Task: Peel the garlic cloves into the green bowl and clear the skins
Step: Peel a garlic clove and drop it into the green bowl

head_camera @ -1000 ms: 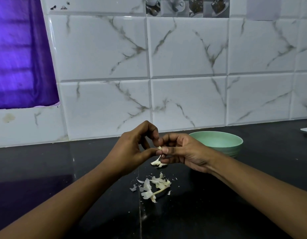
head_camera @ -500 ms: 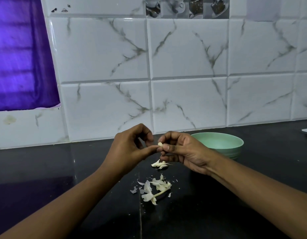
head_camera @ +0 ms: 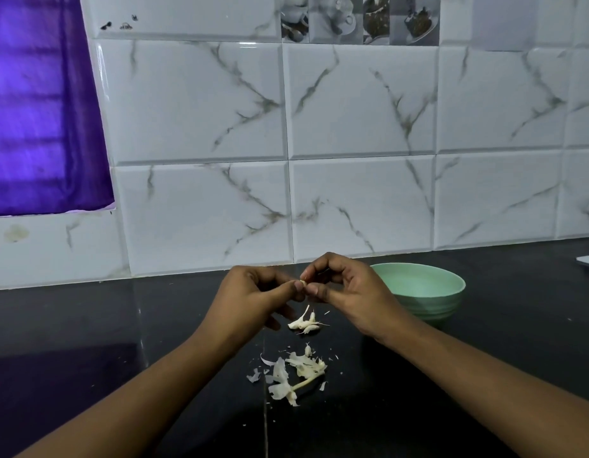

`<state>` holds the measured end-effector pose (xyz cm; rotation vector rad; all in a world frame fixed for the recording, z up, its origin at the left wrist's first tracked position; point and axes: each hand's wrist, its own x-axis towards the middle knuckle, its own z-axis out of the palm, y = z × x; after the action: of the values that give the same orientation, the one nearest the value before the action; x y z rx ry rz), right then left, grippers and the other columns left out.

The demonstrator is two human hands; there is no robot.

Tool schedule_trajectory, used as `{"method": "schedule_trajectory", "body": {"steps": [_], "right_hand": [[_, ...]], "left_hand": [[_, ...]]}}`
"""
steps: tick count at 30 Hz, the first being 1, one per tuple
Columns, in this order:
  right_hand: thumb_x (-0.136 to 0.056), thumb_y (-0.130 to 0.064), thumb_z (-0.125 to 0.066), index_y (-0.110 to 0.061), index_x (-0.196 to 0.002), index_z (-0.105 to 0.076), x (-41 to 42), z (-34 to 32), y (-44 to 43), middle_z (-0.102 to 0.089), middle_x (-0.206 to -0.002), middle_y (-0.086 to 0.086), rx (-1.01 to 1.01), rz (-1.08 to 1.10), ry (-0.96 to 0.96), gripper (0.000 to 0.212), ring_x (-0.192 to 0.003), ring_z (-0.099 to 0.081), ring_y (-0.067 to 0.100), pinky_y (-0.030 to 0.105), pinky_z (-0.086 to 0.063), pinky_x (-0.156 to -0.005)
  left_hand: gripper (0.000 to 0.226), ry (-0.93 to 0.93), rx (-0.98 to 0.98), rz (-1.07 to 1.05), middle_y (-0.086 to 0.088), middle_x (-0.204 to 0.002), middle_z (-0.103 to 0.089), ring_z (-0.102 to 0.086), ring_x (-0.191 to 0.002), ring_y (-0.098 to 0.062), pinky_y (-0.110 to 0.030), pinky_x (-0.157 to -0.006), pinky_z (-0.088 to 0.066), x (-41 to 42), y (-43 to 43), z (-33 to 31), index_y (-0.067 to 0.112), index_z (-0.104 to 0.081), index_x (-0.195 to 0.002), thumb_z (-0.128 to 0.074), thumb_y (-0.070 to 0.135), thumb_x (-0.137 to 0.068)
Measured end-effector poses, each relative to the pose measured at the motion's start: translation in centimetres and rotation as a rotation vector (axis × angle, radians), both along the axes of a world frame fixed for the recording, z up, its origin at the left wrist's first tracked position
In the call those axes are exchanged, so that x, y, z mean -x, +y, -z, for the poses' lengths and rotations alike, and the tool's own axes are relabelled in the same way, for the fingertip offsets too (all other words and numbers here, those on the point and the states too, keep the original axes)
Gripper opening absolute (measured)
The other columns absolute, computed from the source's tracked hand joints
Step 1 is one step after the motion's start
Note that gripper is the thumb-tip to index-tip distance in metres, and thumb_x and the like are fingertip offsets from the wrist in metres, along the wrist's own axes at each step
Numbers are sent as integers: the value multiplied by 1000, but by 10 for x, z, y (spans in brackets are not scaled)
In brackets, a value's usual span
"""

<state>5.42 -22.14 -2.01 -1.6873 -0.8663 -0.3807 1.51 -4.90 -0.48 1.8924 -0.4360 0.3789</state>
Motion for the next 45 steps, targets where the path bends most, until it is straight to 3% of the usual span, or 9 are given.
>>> {"method": "schedule_trajectory", "body": {"steps": [6,11,16,20,23,32,36,41,45], "right_hand": [[-79,-2,-71,-21,-84,-67,3,-2,0,-68,-83,-8,83,134,-226,21,-84,-64,5,19,-49,-79],[-78,-1,-72,-26,-82,-67,5,-2,0,-70,-82,-7,81,127,-210,26,-83,-65,6,21,-51,-78],[-81,0,-69,-23,-86,-65,4,1,2,-69,-85,-6,34,71,-99,24,-85,-67,10,26,-55,-83],[-79,0,-72,-21,-89,-66,7,-1,2,-71,-88,-2,51,52,-76,24,-83,-68,7,19,-52,-78],[-78,-1,-74,-15,-88,-68,5,0,3,-72,-86,1,26,59,-29,18,-81,-69,12,24,-55,-77],[-82,1,-64,-7,-87,-66,3,0,1,-71,-77,2,-227,-147,376,10,-72,-70,13,26,-58,-67],[-82,-1,-64,-7,-87,-65,3,0,2,-70,-76,3,-234,-182,438,8,-69,-68,13,27,-58,-62],[-82,-4,-64,-8,-88,-64,5,0,2,-68,-76,3,-215,-193,435,8,-65,-65,10,29,-58,-59],[-83,-4,-64,-7,-88,-62,5,0,4,-64,-75,2,-215,-184,432,6,-62,-61,9,29,-58,-56]], "left_hand": [[11,137,133,41,-8,-81,-75,-69,-62,-15,-21,-49,-49,-2,1,1,6,-72,-84,-64,12,-88],[12,165,165,48,-7,-74,-74,-67,-59,-12,-19,-48,-48,-3,0,2,5,-70,-80,-62,8,-88],[11,148,151,18,-7,-72,-73,-66,-56,-12,-20,-47,-48,-4,-1,4,3,-69,-81,-63,9,-88],[14,117,125,-15,-11,-75,-73,-65,-54,-14,-22,-48,-49,-4,0,4,5,-69,-75,-64,8,-88],[12,90,82,-29,-10,-74,-73,-65,-54,-15,-23,-49,-50,-4,-1,4,2,-69,-78,-63,6,-87],[16,160,98,-28,-2,-67,-67,-59,-48,-18,-25,-45,-46,-5,-1,3,6,-62,-78,-54,7,-91],[17,201,87,11,-1,-71,-67,-59,-50,-20,-24,-43,-43,-5,-1,4,8,-61,-78,-51,10,-92],[18,226,124,114,-8,-90,-72,-67,-62,-21,-26,-48,-49,-7,0,6,10,-67,-94,-59,25,-91],[19,192,84,125,-5,-81,-73,-66,-58,-15,-23,-48,-49,-7,-1,8,4,-69,-87,-63,22,-88]]}}
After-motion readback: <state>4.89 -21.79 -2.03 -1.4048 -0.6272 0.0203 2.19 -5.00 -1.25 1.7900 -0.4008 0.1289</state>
